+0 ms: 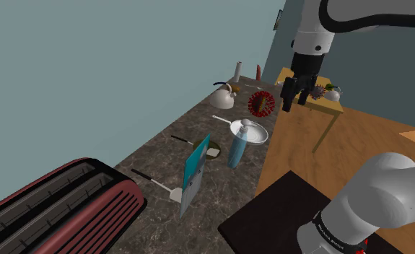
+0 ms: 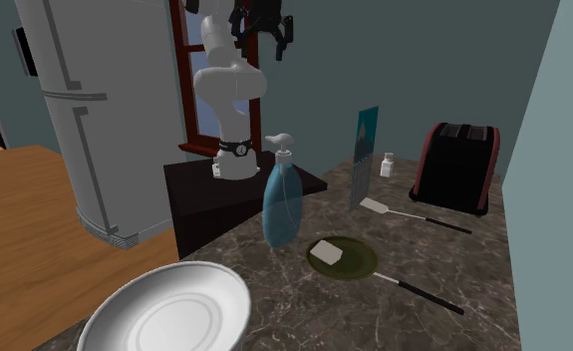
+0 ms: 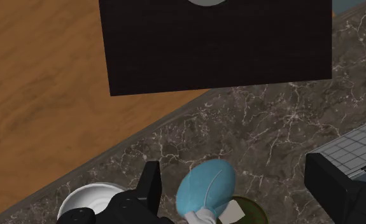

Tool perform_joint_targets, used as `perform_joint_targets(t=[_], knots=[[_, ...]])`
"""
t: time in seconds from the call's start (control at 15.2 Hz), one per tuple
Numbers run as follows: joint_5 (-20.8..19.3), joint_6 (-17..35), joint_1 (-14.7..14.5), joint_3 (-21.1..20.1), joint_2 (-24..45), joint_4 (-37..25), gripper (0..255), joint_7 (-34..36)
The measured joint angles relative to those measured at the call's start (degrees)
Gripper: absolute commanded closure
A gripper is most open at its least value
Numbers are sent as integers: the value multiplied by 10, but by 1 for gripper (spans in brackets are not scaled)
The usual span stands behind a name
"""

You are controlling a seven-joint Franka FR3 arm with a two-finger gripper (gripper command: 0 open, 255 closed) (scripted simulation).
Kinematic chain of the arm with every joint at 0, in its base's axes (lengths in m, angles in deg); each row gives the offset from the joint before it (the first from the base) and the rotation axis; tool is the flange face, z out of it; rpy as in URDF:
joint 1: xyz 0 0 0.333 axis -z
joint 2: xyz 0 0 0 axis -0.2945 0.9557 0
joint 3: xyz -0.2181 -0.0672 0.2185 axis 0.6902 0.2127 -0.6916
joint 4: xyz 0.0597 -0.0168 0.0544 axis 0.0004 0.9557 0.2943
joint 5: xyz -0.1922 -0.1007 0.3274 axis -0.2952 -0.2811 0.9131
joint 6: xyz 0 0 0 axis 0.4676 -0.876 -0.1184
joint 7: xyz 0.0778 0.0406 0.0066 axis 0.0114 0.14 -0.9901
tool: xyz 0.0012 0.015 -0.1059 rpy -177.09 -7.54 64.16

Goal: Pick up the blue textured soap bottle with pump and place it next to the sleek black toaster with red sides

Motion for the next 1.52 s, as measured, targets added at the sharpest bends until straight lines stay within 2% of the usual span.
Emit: perform_joint_targets(t=[0.13, 0.59, 0.92, 1.25, 1.52], knots=[[0, 11, 1, 3, 8, 1, 0, -2], [18, 142, 9, 39, 104, 19, 0, -21], [43, 233, 9, 64, 198, 3, 0, -44], [86, 317, 4, 84, 304, -28, 0, -73], [100, 356, 1, 85, 336, -22, 0, -80]])
